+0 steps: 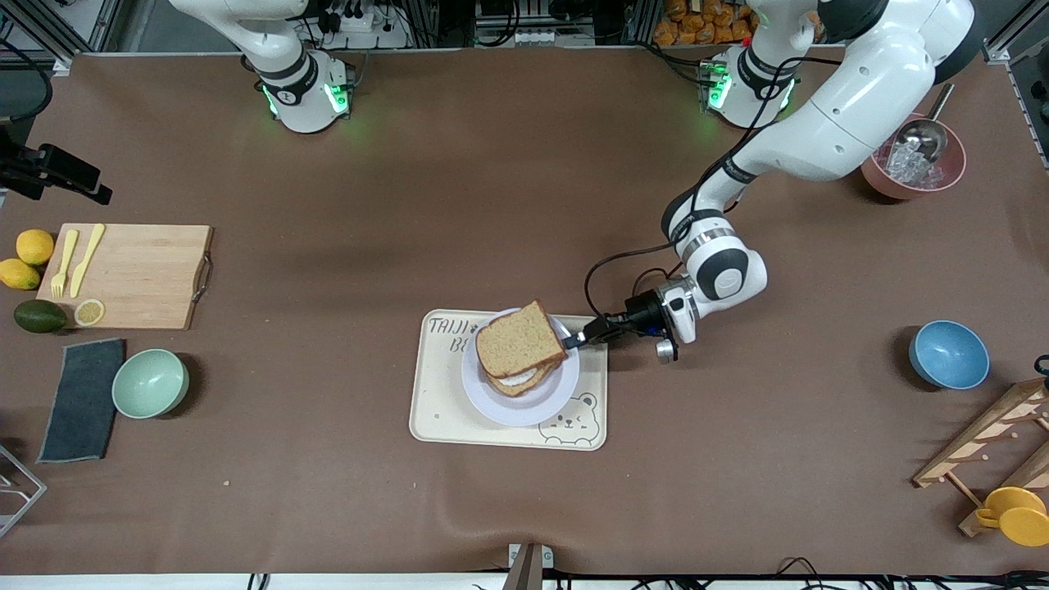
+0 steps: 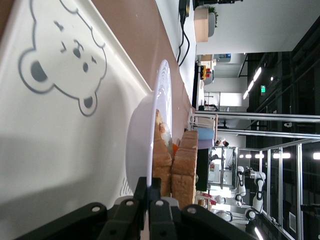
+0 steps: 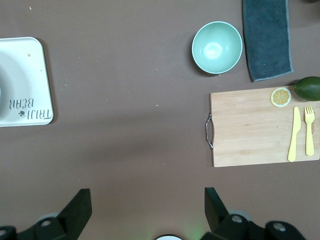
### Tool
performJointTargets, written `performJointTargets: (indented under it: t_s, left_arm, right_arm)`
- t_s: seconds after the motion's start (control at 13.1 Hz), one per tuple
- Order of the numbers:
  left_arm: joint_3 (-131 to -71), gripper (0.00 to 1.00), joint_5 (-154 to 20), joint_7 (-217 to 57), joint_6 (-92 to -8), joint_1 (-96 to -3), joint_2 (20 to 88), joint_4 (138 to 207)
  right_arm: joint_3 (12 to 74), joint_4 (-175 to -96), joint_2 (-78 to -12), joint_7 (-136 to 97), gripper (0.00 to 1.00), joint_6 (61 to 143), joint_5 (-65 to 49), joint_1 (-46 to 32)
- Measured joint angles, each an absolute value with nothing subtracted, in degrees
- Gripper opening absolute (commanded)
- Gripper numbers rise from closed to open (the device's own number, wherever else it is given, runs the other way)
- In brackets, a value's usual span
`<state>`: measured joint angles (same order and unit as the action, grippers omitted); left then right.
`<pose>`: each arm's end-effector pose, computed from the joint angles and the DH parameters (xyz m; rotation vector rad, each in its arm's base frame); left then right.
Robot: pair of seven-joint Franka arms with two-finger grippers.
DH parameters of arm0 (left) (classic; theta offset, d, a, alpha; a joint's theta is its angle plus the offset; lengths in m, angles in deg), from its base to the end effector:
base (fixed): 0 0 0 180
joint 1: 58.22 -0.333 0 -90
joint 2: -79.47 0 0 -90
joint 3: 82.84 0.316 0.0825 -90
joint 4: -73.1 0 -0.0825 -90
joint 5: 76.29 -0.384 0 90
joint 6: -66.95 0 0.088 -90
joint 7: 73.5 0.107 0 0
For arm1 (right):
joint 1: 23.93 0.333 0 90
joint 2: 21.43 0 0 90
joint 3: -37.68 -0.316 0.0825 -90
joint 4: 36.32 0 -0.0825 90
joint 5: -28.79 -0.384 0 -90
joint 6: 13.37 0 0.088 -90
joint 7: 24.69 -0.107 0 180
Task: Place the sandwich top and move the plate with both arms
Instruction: 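Slide the plate with the left gripper onto the bear tray, then open the left gripper and pull it back from the plate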
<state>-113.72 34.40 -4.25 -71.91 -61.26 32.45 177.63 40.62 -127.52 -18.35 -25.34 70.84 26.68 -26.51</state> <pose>0.5659 -0.2864 0.1333 1.7911 0.3112 0.2336 0.5249 -0.0473 0.6353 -3.0932 0.1626 0.1031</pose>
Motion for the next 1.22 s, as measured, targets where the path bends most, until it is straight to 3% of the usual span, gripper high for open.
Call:
performJointTargets:
  t_s: [0.99, 1.22]
  left_arm:
    - [-111.87, 0.0, 32.41, -3.44, -69.14, -61.2, 28.35, 176.35]
    - [-111.73, 0.12, 32.06, -3.45, -69.14, -61.27, 28.31, 176.37]
  right_arm:
    - [40.38, -127.52, -18.36, -25.34, 1.0, 70.82, 26.68, -26.5]
    - [40.37, -127.52, -18.36, -25.34, 1.0, 70.82, 26.68, -26.5]
